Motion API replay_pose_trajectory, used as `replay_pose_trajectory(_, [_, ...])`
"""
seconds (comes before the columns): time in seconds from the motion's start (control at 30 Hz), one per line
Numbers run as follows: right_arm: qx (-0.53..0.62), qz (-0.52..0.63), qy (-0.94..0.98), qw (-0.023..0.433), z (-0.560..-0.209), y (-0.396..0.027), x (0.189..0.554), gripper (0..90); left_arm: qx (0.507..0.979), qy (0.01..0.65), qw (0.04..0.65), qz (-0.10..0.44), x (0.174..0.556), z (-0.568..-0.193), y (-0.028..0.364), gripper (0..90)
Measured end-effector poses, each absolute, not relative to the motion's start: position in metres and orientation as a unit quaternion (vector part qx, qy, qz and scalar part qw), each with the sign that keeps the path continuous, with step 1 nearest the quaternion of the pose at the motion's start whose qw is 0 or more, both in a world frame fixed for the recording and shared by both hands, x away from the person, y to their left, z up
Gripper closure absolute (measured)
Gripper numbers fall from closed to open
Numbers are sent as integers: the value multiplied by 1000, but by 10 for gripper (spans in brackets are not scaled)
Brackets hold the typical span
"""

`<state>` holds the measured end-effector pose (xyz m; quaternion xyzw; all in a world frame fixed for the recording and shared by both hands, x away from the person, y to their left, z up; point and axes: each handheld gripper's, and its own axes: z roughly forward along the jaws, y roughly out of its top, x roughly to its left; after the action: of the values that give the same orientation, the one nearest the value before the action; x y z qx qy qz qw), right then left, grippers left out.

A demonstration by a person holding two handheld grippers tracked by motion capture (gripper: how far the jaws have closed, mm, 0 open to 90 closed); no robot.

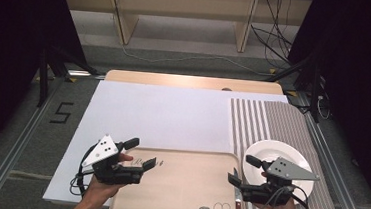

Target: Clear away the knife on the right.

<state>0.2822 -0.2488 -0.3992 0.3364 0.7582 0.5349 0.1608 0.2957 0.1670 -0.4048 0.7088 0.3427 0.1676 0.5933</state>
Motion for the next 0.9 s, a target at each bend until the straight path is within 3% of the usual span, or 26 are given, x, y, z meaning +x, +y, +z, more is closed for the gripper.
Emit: replay_pose_trajectory(0.9, [350,537,746,180,-398,-261,282,160,709,343,592,169,296,-405,167,145])
